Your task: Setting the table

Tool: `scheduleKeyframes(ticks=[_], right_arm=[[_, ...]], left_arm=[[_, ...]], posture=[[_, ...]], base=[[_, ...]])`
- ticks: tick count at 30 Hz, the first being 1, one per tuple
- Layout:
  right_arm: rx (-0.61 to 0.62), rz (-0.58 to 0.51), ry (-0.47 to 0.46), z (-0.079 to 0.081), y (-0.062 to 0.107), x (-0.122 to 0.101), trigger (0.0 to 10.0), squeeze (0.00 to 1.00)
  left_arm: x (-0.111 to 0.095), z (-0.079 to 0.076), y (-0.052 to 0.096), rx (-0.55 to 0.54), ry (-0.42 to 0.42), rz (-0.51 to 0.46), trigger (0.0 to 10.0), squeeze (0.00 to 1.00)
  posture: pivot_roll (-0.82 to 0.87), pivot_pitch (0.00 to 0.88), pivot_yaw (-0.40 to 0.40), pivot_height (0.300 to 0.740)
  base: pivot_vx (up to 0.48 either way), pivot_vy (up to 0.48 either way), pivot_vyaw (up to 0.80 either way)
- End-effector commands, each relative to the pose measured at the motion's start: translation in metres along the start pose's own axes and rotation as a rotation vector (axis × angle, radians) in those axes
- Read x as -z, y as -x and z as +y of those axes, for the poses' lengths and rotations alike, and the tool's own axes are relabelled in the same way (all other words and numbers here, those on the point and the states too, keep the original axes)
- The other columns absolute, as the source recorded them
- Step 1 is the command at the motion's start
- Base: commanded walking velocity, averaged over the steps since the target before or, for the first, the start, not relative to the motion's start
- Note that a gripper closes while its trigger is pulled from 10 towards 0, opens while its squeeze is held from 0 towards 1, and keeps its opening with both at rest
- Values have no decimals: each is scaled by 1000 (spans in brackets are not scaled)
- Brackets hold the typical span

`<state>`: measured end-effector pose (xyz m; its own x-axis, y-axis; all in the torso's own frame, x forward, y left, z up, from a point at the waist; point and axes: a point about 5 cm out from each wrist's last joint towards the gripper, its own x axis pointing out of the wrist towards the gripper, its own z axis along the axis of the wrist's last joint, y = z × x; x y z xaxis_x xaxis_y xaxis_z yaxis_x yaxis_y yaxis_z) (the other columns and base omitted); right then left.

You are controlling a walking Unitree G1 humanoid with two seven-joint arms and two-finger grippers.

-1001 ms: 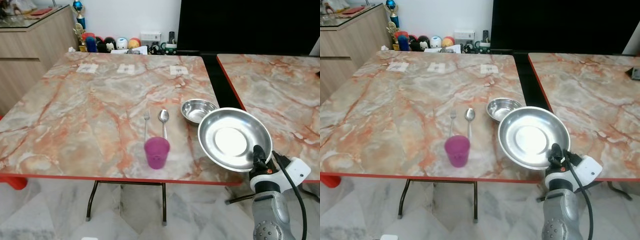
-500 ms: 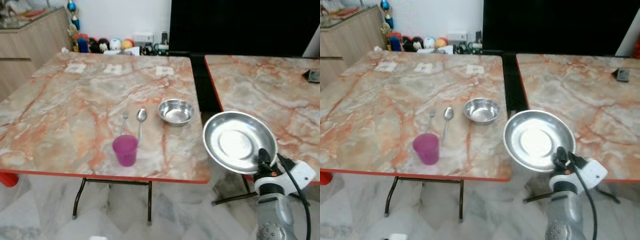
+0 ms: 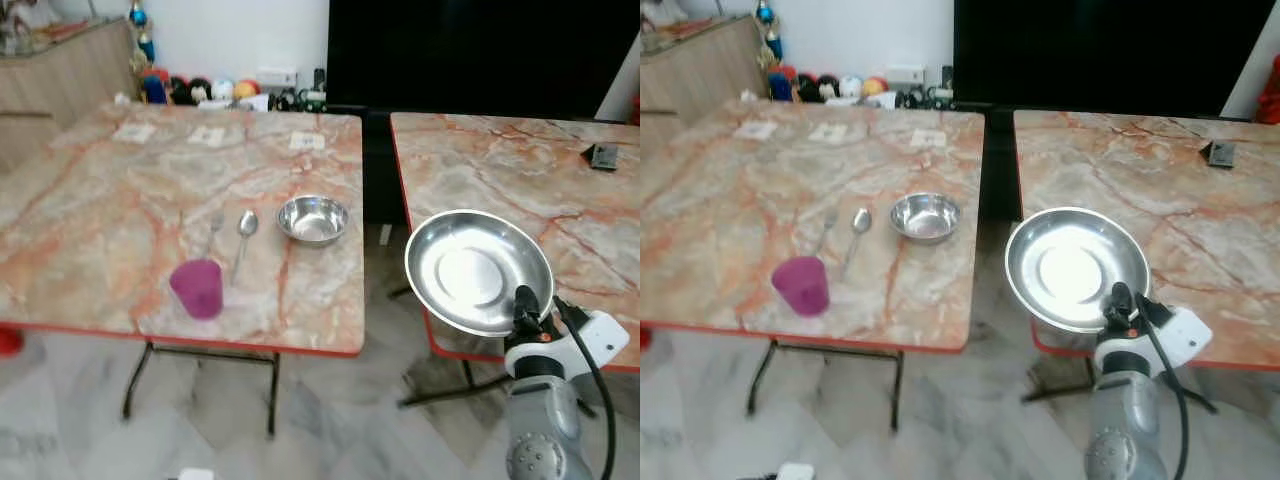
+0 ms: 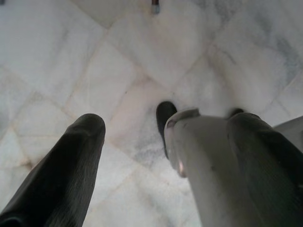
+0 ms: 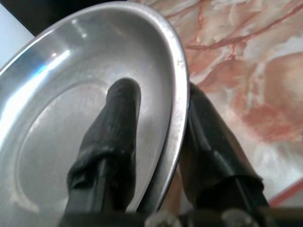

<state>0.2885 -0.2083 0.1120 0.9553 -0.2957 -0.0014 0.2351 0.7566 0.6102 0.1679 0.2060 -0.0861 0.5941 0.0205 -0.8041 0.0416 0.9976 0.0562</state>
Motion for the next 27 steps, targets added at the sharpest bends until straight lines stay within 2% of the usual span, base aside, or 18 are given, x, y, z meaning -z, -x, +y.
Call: scheduleKeyframes(ticks=[1,14,27], right_arm=[[11,-25,-5,-3,-1,-6,10000,0],[-4,-39,-6,3,-7,-8,10000,0],[19,-46,4,-3,-9,-8,10000,0]], left_arm=[[3,-3,0,11,-4,8,10000,0],[6,-2,1,9,-2,13,10000,0],[4,-3,1,13,-6,13,10000,0]], posture=[[-15,88,-48,740],[-18,92,-45,740],[-23,94,-41,740]], base=[[0,-300,0],[0,-299,0],[0,-298,0]])
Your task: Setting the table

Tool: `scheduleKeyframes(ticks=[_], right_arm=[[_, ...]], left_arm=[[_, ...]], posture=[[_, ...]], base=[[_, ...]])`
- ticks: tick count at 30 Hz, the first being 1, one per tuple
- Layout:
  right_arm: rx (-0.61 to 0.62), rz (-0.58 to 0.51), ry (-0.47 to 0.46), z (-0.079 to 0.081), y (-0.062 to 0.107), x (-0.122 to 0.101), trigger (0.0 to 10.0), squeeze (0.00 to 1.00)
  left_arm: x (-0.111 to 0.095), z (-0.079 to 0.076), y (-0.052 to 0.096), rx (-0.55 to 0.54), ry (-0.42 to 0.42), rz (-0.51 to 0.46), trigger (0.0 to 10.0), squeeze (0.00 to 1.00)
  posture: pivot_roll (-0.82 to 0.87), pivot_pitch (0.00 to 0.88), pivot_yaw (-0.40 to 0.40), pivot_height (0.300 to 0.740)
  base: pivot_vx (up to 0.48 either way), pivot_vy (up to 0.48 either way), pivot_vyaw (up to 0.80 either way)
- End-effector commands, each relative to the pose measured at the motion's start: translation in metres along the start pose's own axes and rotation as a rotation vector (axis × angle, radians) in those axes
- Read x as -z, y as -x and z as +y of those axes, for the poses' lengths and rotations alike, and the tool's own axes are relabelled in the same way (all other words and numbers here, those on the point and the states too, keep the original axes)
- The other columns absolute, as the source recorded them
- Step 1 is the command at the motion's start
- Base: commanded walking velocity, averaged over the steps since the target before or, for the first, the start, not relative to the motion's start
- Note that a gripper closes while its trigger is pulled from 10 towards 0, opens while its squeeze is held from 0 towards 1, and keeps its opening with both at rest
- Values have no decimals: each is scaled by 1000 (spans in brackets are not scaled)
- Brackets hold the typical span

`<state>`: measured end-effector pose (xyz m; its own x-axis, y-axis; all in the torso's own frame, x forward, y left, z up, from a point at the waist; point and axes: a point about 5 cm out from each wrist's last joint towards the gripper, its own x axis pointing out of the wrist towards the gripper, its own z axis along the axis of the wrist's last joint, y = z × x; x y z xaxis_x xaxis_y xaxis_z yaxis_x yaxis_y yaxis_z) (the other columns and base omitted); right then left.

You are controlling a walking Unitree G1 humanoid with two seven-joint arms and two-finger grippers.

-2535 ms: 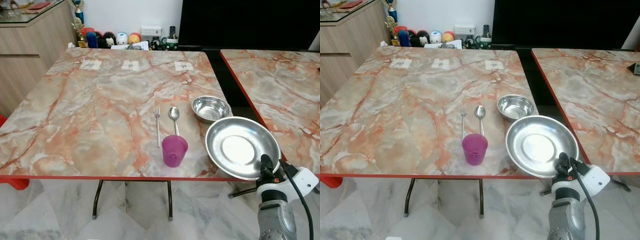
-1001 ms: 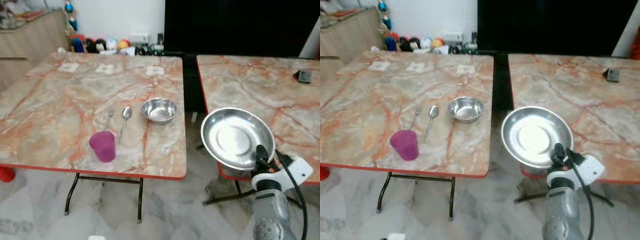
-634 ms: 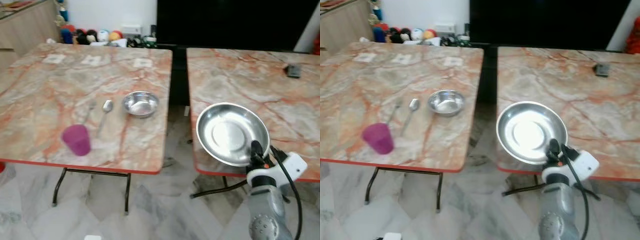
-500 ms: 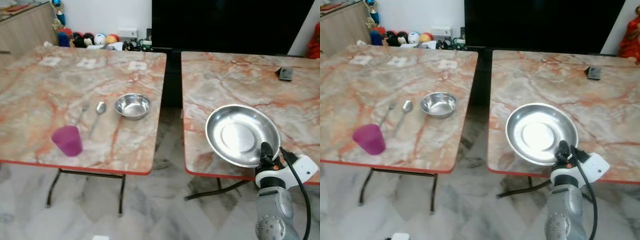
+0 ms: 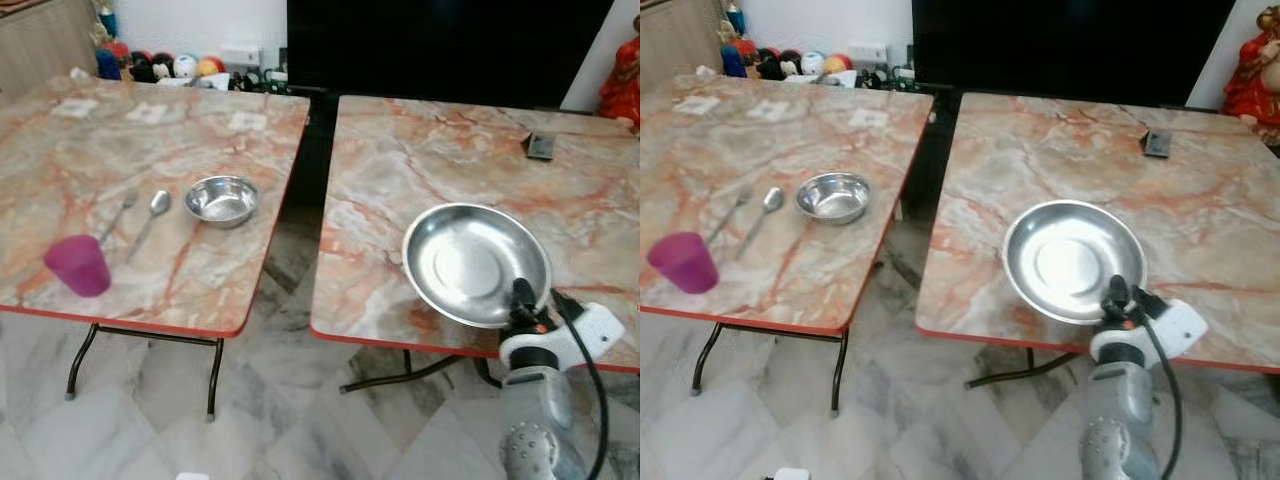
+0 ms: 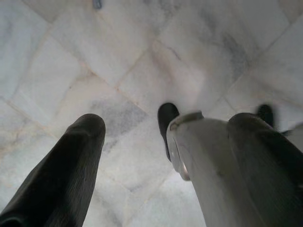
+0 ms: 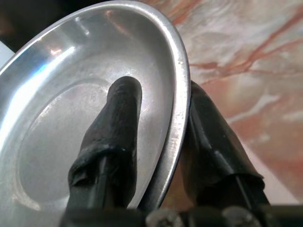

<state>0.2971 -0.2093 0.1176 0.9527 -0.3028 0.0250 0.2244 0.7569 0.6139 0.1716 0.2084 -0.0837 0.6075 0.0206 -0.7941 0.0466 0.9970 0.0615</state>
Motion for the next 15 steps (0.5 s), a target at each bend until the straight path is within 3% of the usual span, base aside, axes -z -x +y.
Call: scheduleKeyframes(ticks=[1,13,15], right_arm=[[31,-21,9,-8,-1,-5,10000,0],[63,-42,19,-13,-4,-9,10000,0],[73,-55,26,-14,-7,-12,10000,0]], left_arm=[[8,-5,1,14,2,29,10000,0],[10,-5,2,12,2,31,10000,0],[10,-5,2,10,4,32,10000,0]], posture=[[-23,94,-41,740],[-23,95,-40,740],[-23,94,-39,740]], base=[[0,-300,0],[0,-291,0],[0,0,0]])
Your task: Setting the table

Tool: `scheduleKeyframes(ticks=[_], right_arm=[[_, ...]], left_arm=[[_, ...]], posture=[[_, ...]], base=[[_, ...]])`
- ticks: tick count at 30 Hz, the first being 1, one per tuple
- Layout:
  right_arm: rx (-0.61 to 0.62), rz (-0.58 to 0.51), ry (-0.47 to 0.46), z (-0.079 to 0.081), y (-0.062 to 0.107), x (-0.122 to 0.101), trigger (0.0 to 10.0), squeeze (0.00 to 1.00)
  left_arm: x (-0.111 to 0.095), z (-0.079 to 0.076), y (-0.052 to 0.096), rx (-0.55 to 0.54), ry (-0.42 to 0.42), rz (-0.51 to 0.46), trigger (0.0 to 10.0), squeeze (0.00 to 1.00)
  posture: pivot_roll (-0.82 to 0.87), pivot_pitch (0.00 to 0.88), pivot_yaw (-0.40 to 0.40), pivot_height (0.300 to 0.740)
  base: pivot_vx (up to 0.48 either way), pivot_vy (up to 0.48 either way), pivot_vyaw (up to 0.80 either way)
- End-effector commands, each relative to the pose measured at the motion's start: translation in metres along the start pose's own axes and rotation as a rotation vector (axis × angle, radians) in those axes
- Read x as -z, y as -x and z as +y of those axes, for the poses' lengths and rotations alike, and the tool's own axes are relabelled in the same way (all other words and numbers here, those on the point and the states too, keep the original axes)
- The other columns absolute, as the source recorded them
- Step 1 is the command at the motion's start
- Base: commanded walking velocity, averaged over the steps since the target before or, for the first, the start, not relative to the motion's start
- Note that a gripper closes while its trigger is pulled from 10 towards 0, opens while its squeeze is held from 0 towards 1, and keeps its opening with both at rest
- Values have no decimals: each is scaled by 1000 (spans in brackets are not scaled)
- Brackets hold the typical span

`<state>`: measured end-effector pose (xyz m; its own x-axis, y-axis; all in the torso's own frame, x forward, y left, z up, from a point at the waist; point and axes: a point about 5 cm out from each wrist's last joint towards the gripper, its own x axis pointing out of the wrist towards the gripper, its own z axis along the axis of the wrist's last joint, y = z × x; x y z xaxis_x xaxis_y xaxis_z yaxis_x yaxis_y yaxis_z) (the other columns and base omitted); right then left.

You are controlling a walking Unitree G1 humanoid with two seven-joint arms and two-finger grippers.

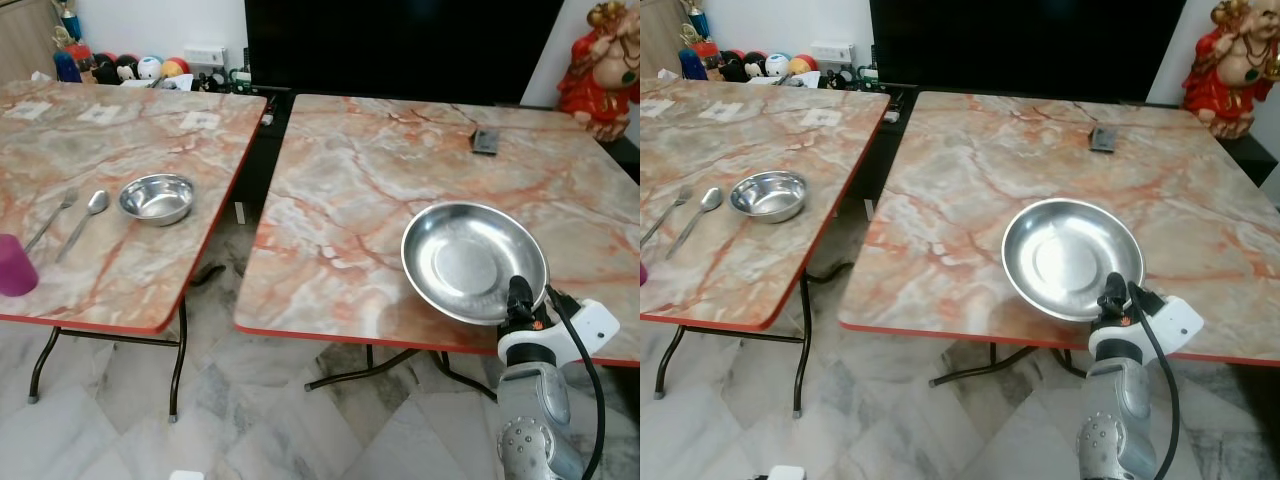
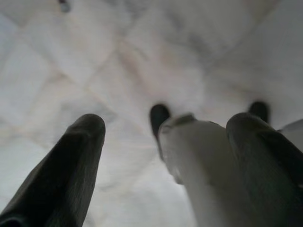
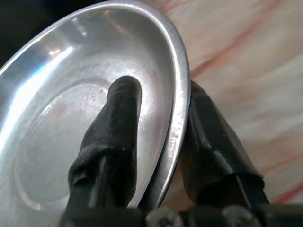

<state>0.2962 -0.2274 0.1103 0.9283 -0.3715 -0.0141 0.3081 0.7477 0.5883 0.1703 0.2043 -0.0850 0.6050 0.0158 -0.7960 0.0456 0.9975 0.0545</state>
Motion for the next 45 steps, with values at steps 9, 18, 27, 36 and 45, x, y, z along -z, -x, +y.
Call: scheduleKeyframes(ticks=[9,18,27,36,45], right_arm=[[146,-84,43,-7,-27,-19,10000,0],[200,-56,-16,-5,-31,-6,10000,0],[321,-74,-13,-17,-26,-1,10000,0],[342,-42,-8,-19,-21,9,10000,0],[348,-12,-3,-20,-20,16,10000,0]], left_arm=[[10,0,2,3,-3,37,10000,0],[11,-6,2,9,-8,42,10000,0],[27,-11,6,18,-26,67,10000,0],[32,-9,8,20,-34,78,10000,0],[42,-5,12,17,-33,88,10000,0]], posture=[[-18,86,-31,740],[-11,80,-23,740],[-12,81,-17,740],[-12,85,-18,740],[-9,90,-22,740]], base=[[0,0,0],[0,0,0],[0,0,0],[0,0,0],[0,0,0]])
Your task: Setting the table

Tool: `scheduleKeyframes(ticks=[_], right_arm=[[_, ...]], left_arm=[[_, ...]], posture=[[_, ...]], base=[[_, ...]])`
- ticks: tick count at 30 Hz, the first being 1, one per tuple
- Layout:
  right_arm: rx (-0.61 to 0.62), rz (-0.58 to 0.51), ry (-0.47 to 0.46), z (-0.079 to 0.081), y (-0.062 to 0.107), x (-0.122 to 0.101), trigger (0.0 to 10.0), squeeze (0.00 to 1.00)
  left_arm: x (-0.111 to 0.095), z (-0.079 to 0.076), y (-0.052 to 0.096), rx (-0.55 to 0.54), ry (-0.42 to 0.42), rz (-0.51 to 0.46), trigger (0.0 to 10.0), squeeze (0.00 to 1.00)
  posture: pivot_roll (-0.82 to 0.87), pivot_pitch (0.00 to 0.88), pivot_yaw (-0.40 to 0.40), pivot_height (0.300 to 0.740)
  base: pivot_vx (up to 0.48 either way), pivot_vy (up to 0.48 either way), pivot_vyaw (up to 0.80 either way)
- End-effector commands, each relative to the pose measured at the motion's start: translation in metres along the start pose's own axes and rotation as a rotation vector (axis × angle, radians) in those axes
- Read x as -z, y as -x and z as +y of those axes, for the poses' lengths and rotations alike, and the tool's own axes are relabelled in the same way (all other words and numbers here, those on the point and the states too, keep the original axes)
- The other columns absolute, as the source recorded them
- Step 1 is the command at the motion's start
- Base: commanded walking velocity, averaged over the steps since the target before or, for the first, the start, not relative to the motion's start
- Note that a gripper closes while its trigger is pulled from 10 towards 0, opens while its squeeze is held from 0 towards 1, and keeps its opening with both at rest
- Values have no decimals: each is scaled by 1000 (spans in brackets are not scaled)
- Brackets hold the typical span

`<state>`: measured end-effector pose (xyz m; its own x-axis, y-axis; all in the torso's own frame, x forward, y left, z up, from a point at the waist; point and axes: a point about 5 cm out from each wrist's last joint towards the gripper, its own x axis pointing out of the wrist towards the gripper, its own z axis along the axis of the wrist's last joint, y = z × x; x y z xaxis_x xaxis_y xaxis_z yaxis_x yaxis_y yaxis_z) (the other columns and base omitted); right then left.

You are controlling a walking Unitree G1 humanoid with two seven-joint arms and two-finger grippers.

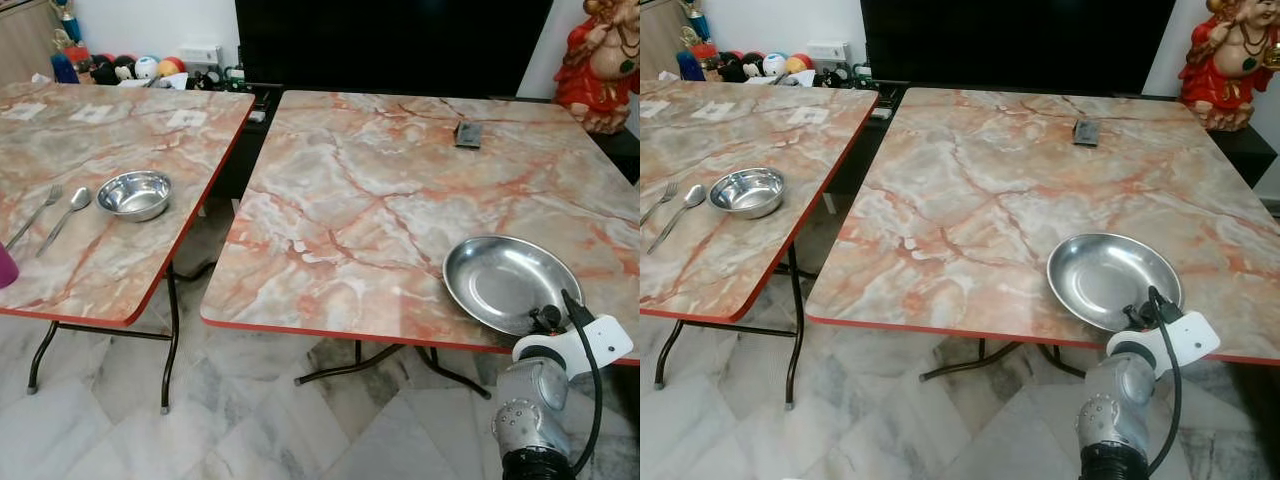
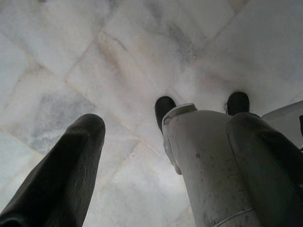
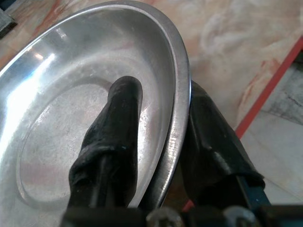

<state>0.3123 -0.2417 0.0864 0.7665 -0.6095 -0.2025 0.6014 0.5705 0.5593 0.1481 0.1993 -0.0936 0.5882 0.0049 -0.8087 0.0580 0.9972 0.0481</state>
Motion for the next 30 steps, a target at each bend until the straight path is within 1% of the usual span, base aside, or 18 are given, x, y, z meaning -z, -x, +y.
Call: scheduleKeyframes(ticks=[1,7,8,9,14,15,20,21,22,23,24,30], right_arm=[[3,5,10,-2,0,2,10000,0],[0,40,3,-3,-1,8,10000,0],[-11,51,-1,-1,-1,10,10000,102],[-16,55,-2,0,-1,11,10000,118],[-31,65,3,4,-1,12,10000,114],[-34,67,4,5,-1,13,10000,125],[-33,68,5,4,-1,14,10000,137],[-33,68,4,4,-1,14,10000,196],[-33,68,5,4,-1,14,10000,373],[-33,68,5,4,-1,14,10000,373],[-32,66,5,3,-1,14,10000,463],[-38,45,-1,4,-2,11,10000,455]], left_arm=[[20,1,6,5,-27,69,10000,0],[23,-2,6,8,-27,75,10000,0],[24,-4,6,9,-27,76,10000,0],[24,-4,6,9,-28,77,10000,0],[24,-7,6,12,-31,77,10000,0],[24,-9,6,15,-31,75,10000,0],[22,-15,5,24,-35,63,10000,0],[21,-15,5,25,-36,62,10000,0],[21,-17,4,28,-37,59,10000,0],[21,-17,4,28,-37,59,10000,0],[20,-18,4,29,-37,57,10000,0],[19,-22,3,32,-38,51,10000,0]], posture=[[-9,90,-22,740],[-5,92,-22,740],[-5,92,-22,740],[-5,93,-22,740],[-3,93,-22,740],[-3,93,-22,740],[-4,95,-21,740],[-4,95,-21,740],[-4,95,-21,740],[-4,95,-21,740],[-4,95,-21,740],[-7,95,-21,740]], base=[[0,0,0],[0,0,0],[0,0,0],[0,0,0],[0,0,0],[0,0,0],[0,0,0],[0,0,0],[0,0,0],[0,0,0],[0,0,0],[0,0,0]])
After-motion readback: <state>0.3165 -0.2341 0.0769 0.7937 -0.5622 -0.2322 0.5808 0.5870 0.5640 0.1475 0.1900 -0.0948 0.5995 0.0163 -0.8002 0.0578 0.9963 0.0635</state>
